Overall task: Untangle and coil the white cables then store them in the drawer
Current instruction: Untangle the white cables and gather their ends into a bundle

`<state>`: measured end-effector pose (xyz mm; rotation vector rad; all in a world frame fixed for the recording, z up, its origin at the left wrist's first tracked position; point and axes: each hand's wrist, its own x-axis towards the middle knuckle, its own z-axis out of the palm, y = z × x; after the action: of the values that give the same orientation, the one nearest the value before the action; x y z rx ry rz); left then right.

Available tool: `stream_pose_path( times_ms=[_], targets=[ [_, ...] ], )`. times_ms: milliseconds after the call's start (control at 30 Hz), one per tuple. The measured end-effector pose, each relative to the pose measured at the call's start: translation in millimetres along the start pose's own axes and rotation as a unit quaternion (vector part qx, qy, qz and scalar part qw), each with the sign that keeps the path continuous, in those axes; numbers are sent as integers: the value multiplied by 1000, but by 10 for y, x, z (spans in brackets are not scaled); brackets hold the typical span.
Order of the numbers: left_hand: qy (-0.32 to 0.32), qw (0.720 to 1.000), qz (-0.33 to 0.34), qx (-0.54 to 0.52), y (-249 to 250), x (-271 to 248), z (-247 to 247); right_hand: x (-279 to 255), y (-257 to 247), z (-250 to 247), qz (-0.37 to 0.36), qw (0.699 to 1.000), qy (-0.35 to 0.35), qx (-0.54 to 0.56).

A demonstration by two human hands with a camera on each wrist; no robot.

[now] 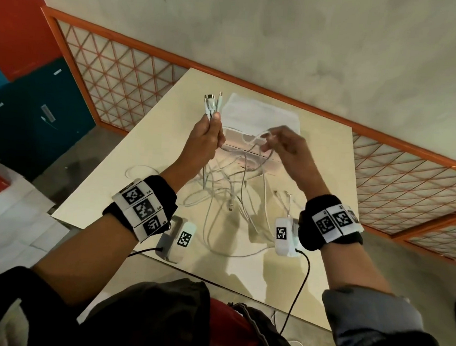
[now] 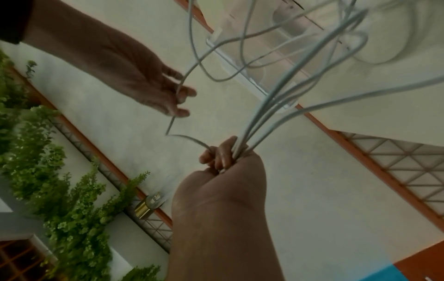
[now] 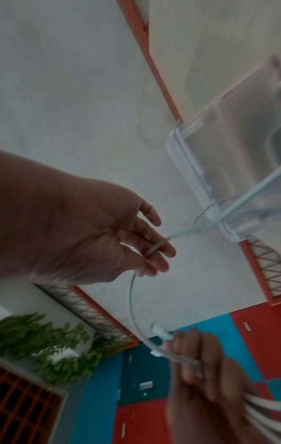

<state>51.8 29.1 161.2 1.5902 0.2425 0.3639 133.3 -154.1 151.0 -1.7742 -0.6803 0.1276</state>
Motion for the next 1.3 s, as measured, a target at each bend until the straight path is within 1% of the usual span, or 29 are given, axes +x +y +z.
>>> stream_pose_path(
  times_ms=[67,133,200,267,333,400,433,500,567,667,700,733,767,800,833,867,900,967,1033,1100,1167,1233,1300],
  targets=[
    [7,1000,4,-15,5,-7,7,57,-189,-50,-22,999,41,27],
    [15,999,21,-23,7,7,15,72,-321,-52,-28,998,38,34],
    [23,998,46,-36,4,13,21,43,-377,-12,-15,1000,9,22],
    [43,995,58,-71,4,23,22,-10,-337,30,18,999,-31,17],
    [79,989,39,-119,30,50,-3,-82,-227,36,62,995,-84,-3],
    [112,981,6,-157,84,91,-63,-192,-82,14,102,984,-135,-52],
    [128,978,-6,-167,109,114,-102,-255,-7,-1,123,980,-143,-66],
    [161,972,-13,-170,144,137,-179,-378,157,-41,167,978,-105,-64],
    [185,972,-6,-145,134,143,-235,-490,351,-86,199,976,-61,-69],
    [202,977,10,-72,45,140,-279,-637,593,-133,233,966,-40,-107],
    [190,980,22,-51,2,129,-290,-662,638,-141,242,964,-33,-106],
    [162,986,38,-27,-39,117,-293,-663,645,-140,247,963,-27,-102],
    [115,992,53,3,-80,91,-279,-639,633,-131,244,964,-23,-98],
    [53,996,61,39,-108,48,-247,-594,592,-108,234,967,-21,-100],
    [-6,995,61,82,-146,6,-201,-533,533,-78,215,971,-23,-105],
    [-47,989,57,128,-194,-27,-150,-468,453,-44,190,975,-28,-109],
    [-69,984,45,159,-248,-53,-98,-399,358,-6,166,979,-38,-111],
    [-90,987,9,136,-339,-95,-8,-290,108,82,131,982,-84,-107],
    [-107,988,-2,110,-392,-123,33,-226,-133,160,112,979,-139,-93],
    [-133,984,-4,114,-365,-151,20,-189,-259,182,110,982,-143,-53],
    [-144,983,-11,111,-319,-161,-5,-185,-287,161,110,986,-121,-27],
    [-118,988,6,104,-262,-166,-41,-212,-233,145,113,987,-110,-32],
    [-63,993,51,91,-198,-157,-65,-272,-133,139,125,984,-118,-46]
  ],
)
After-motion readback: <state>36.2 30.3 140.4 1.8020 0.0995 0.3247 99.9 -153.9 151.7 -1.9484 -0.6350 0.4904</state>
